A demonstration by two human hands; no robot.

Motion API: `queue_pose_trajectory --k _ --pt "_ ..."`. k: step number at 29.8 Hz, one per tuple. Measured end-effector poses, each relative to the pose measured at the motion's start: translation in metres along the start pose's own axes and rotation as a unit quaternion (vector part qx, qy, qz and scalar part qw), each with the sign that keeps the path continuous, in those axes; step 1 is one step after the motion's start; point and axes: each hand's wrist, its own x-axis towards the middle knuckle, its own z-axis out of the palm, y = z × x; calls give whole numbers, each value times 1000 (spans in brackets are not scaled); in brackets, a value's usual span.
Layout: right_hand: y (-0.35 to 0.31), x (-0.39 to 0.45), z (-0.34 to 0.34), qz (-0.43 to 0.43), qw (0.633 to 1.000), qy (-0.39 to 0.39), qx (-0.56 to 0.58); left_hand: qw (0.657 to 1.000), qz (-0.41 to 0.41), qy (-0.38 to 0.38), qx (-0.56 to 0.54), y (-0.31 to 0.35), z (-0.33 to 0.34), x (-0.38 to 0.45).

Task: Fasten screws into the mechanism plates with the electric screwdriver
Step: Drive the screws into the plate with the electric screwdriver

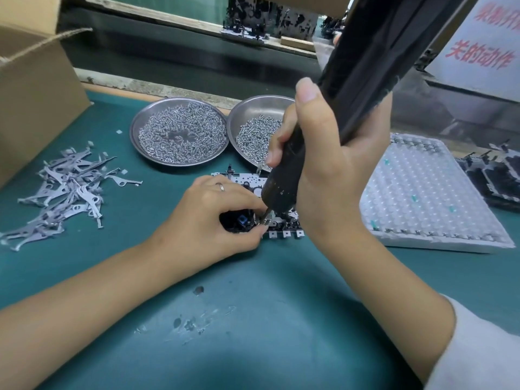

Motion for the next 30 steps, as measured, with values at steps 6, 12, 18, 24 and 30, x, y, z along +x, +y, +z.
queue_pose_trajectory --k 6,12,18,24,30 --pt "0 -1 1 1 1000 1 3 1000 -5 -1 -2 1 0 1" --pt "1 -2 2 -3 1000 -1 2 1000 -3 -5 0 1 -1 1" --pt "2 -2 2 -8 1000 -2 3 1000 1 -4 -2 1 0 2" --pt "2 -1 1 -8 1000 -5 4 1000 -2 -7 -2 1 -1 2" --pt "3 -2 0 -7 1000 -4 3 1000 3 -7 -7 1 0 1"
